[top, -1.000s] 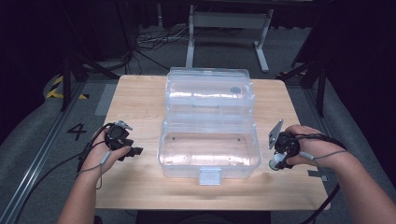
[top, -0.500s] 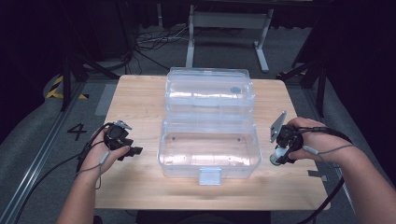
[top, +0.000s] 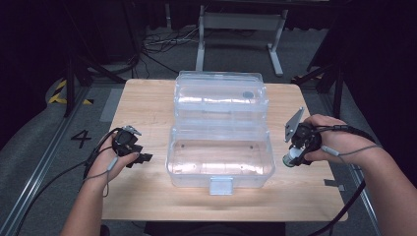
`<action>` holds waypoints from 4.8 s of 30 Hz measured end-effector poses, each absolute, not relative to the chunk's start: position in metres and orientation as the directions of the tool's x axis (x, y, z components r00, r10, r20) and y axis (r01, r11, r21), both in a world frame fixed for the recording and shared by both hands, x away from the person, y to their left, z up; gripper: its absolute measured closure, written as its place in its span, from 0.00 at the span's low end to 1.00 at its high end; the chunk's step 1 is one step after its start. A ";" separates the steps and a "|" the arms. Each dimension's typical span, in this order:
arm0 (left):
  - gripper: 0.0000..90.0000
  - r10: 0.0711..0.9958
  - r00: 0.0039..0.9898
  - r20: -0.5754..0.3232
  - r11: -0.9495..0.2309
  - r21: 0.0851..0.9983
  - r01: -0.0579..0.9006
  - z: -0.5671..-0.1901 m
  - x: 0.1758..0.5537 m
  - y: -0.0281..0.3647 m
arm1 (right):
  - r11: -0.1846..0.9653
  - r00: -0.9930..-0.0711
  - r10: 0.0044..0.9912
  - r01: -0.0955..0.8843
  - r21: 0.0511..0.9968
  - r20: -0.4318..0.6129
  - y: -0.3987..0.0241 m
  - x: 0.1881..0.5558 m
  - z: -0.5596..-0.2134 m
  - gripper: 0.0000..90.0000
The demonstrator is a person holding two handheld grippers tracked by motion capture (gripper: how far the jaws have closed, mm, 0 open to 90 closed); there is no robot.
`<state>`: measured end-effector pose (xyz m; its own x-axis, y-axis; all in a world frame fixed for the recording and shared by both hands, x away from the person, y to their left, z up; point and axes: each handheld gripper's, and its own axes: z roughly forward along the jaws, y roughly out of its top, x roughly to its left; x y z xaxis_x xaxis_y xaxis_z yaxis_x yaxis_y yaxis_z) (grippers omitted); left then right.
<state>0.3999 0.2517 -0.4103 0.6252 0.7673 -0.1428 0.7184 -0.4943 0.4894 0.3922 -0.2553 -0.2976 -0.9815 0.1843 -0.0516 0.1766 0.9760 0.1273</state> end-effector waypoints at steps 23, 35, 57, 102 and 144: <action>0.48 0.802 0.580 -0.143 -0.450 0.492 0.745 -0.410 0.383 0.271 | 0.984 -0.994 0.087 0.076 0.159 -0.060 -0.210 0.399 -0.269 0.56; 0.48 0.799 0.585 -0.141 -0.454 0.496 0.740 -0.409 0.385 0.270 | 0.987 -0.999 0.034 0.028 0.157 -0.040 -0.182 0.403 -0.277 0.56; 0.48 0.788 0.598 -0.143 -0.463 0.502 0.730 -0.407 0.390 0.266 | 0.995 -0.999 0.030 0.032 0.095 0.025 -0.159 0.414 -0.323 0.56; 0.49 0.795 0.590 -0.138 -0.456 0.504 0.733 -0.406 0.387 0.271 | 0.998 -0.997 0.038 0.035 -0.042 0.064 -0.161 0.419 -0.384 0.56; 0.49 0.798 0.585 -0.142 -0.451 0.502 0.738 -0.407 0.387 0.273 | 0.996 -0.998 -0.037 -0.041 -0.080 0.046 -0.158 0.416 -0.404 0.54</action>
<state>0.3867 0.2729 -0.4068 0.5850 0.7985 -0.1422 0.7376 -0.4510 0.5025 0.4157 -0.1583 -0.4041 -0.9983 -0.0372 0.0458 -0.0407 0.9959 -0.0802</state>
